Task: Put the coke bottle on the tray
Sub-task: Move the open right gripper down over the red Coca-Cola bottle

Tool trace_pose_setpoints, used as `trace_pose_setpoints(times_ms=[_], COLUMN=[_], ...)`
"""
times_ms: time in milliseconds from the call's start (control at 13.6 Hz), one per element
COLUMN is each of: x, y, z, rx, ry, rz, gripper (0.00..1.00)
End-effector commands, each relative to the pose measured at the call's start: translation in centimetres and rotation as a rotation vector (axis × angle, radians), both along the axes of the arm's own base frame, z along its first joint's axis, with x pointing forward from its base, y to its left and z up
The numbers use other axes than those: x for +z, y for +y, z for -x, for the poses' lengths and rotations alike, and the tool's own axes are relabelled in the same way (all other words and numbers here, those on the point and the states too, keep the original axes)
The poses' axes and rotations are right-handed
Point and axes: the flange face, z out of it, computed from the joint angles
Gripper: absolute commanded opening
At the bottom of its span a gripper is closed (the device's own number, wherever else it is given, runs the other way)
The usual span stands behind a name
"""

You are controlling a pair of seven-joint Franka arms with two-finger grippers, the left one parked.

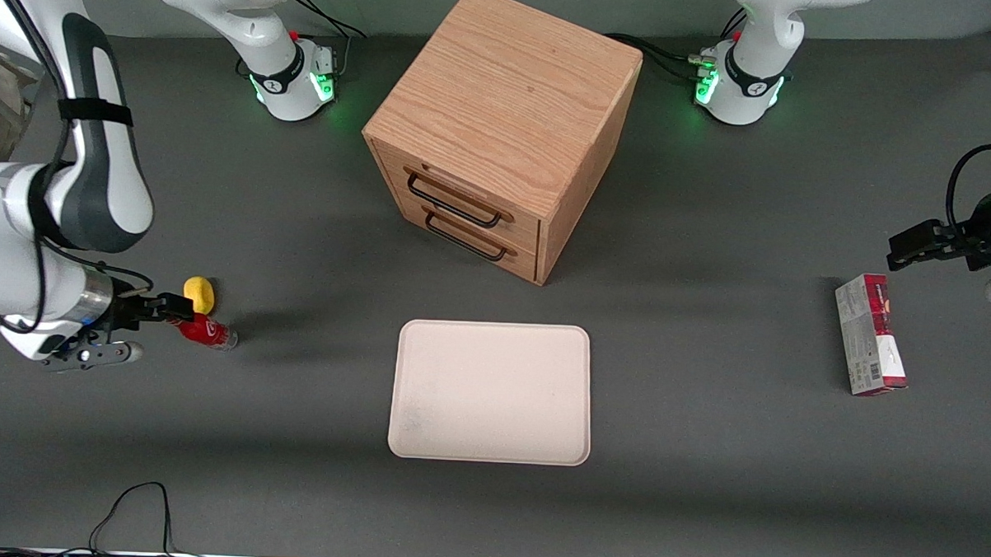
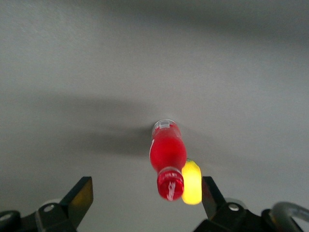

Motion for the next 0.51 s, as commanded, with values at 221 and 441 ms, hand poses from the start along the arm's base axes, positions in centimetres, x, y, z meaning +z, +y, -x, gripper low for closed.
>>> trace_pose_setpoints(times_ms=[221, 441], x=[-3.5, -3.9], y=[-1.6, -2.1], z=[1.8, 1.9], rx=[0.051, 0.047], ry=[-0.023, -0.017], rz=[0.013, 0.016], gripper=[1.0, 1.0])
